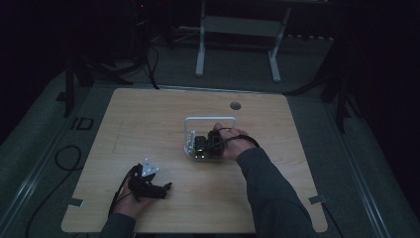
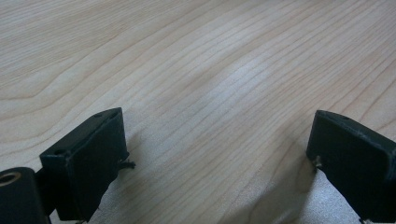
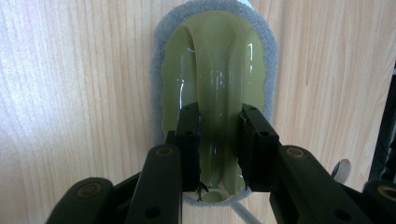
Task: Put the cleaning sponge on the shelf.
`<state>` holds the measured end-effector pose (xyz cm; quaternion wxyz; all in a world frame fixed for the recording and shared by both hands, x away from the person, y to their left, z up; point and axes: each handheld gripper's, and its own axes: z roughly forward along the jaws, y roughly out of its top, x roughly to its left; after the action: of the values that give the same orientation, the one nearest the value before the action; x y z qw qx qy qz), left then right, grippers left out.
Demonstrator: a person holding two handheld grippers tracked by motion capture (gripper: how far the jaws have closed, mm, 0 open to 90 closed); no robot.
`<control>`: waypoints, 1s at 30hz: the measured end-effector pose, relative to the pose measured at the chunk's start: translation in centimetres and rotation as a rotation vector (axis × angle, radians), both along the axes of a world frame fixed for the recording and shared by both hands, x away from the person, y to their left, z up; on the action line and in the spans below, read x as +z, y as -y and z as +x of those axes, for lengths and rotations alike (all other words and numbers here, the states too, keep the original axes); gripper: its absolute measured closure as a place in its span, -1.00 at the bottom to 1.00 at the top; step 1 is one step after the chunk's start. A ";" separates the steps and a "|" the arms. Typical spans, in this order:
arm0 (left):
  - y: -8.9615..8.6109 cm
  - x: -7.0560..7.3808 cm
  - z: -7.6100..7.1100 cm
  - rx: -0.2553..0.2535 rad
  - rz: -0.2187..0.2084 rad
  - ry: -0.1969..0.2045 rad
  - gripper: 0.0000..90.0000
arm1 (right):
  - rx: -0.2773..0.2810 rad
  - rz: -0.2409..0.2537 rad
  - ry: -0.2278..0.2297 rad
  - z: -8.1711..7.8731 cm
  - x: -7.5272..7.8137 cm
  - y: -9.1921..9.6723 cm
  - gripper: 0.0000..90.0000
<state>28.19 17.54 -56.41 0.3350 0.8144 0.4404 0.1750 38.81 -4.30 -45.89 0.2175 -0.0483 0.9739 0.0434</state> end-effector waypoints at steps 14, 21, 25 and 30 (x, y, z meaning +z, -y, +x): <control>0.0 0.0 0.0 0.000 0.000 0.000 -0.89 | -0.010 0.003 0.043 0.4 -0.6 -0.1 0.59; 0.0 0.0 0.0 0.000 0.000 0.000 -0.89 | -0.016 0.010 0.070 0.5 -0.8 0.0 0.59; 0.0 0.0 0.0 -0.001 0.001 -0.001 -0.89 | -0.022 0.009 0.085 0.6 -0.9 0.0 0.59; 0.0 0.0 0.0 -0.001 0.001 -0.001 -0.89 | -0.031 0.008 0.118 0.9 -1.3 0.1 0.59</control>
<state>28.19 17.55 -56.41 0.3345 0.8150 0.4399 0.1745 39.70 -4.38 -47.21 0.2754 -0.0350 0.9598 0.0408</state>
